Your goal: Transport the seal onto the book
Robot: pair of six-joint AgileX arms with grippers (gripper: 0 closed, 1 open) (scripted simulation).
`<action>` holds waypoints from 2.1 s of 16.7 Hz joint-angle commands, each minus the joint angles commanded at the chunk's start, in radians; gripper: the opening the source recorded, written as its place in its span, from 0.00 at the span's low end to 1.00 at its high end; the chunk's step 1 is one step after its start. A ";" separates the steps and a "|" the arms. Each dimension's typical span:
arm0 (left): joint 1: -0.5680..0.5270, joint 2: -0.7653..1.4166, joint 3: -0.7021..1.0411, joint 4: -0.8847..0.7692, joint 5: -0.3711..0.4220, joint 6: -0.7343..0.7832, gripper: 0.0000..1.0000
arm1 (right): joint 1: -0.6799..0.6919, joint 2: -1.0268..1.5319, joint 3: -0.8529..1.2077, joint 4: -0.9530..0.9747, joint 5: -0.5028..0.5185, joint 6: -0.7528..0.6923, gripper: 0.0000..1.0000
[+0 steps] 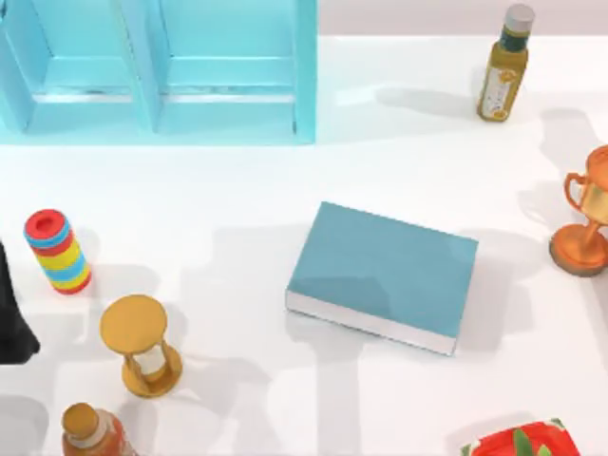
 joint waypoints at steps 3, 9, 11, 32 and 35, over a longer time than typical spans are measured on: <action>0.000 0.000 0.000 0.000 0.000 0.000 1.00 | -0.004 0.005 -0.003 0.002 0.000 0.001 0.00; 0.000 0.000 0.000 0.000 0.000 0.000 1.00 | 0.110 -0.008 0.041 0.032 0.003 0.164 0.00; 0.000 0.000 0.000 0.000 0.000 0.000 1.00 | 0.199 0.023 0.072 0.054 0.003 0.281 0.00; 0.000 0.000 0.000 0.000 0.000 0.000 1.00 | 0.609 0.395 0.234 0.154 0.000 0.619 0.00; 0.000 0.000 0.000 0.000 0.000 0.000 1.00 | 0.609 0.395 0.234 0.154 0.000 0.619 0.15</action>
